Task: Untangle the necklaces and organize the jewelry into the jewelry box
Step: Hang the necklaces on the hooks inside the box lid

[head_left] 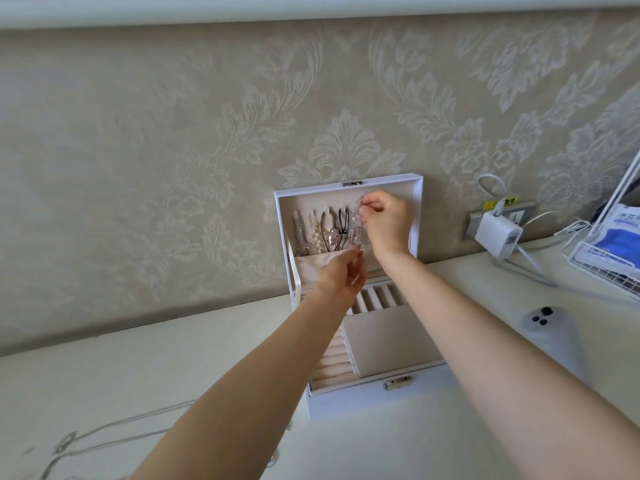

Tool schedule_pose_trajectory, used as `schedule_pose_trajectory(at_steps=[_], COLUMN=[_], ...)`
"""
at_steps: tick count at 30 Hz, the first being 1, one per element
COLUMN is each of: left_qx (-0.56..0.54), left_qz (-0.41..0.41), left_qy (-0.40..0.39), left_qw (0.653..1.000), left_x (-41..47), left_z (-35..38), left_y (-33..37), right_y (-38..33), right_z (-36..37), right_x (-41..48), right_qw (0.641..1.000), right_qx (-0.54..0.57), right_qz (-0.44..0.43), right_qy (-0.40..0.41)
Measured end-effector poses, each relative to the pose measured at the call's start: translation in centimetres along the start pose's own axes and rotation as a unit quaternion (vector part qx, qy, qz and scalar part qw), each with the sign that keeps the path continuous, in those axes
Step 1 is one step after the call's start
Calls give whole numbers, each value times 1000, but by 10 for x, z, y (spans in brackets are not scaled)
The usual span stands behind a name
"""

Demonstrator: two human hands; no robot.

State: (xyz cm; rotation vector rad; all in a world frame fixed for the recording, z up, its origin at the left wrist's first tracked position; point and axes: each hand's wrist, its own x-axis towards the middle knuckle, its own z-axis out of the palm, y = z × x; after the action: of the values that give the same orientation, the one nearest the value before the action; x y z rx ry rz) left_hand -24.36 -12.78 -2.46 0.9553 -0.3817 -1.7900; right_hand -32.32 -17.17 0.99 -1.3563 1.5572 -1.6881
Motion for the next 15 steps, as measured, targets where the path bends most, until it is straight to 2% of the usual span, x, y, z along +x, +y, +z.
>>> schedule_pose_trajectory(at_steps=[3,9,12,15], left_qx=[-33,39,55,70], left_qz=[-17,-36,-47,-57], left_qy=[5,16,24,31], left_qw=[999,998,997,995], left_x=[0,-4,-4,-4], left_z=[0,8,12,12], left_y=[-3,-5,-5,-6], right_y=[0,-8,-7,-8], right_z=[1,-3,0,3], right_x=[2,5,5,5], right_qw=[998,983,983,992], right_qx=[-47,-151,-163,-121], right_qz=[-37,-97,-83,-30], right_qy=[-10,-34,-32,-13])
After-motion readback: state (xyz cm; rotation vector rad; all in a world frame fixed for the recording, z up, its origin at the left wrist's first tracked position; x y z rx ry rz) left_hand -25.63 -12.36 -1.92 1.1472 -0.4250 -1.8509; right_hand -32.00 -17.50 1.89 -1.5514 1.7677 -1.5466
